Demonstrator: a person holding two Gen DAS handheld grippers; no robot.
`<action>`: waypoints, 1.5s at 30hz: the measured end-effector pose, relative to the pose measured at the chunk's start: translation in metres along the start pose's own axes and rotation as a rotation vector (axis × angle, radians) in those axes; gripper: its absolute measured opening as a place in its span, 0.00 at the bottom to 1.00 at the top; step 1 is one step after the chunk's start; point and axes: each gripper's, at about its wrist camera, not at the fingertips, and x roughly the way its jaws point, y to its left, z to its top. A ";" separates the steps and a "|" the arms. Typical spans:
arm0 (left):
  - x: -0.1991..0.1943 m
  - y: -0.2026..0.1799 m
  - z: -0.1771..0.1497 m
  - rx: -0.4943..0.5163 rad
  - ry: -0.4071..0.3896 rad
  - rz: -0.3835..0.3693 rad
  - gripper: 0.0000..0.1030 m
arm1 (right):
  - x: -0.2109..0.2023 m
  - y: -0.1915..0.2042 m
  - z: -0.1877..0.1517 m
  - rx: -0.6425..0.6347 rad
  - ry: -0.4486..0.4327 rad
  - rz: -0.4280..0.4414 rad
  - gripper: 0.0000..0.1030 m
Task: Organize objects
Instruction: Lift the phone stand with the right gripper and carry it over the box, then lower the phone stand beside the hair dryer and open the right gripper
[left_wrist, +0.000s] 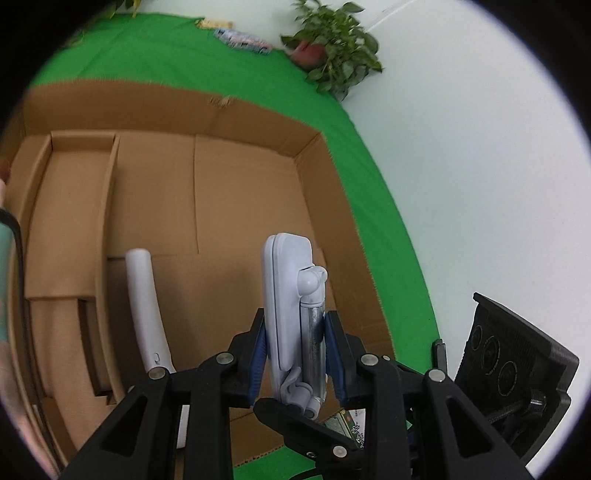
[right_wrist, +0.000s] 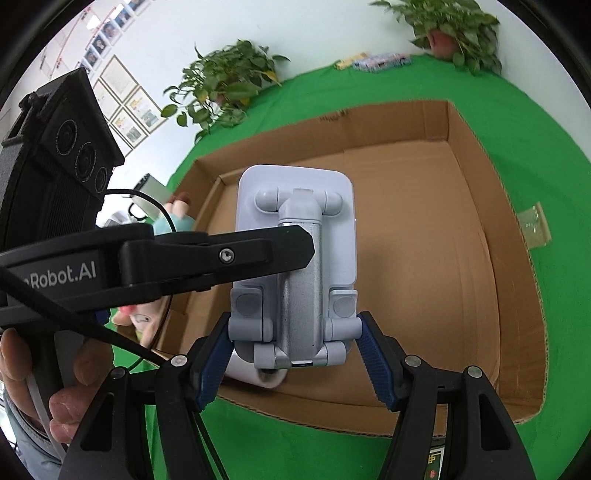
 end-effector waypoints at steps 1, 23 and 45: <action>0.005 0.002 0.000 -0.009 0.011 0.008 0.27 | 0.006 -0.005 -0.001 0.011 0.013 0.003 0.61; 0.037 0.045 -0.028 -0.150 0.136 0.114 0.30 | 0.075 -0.034 -0.022 0.060 0.268 0.023 0.63; -0.035 0.028 -0.024 -0.110 -0.056 0.202 0.35 | 0.068 -0.051 -0.017 0.103 0.293 0.029 0.60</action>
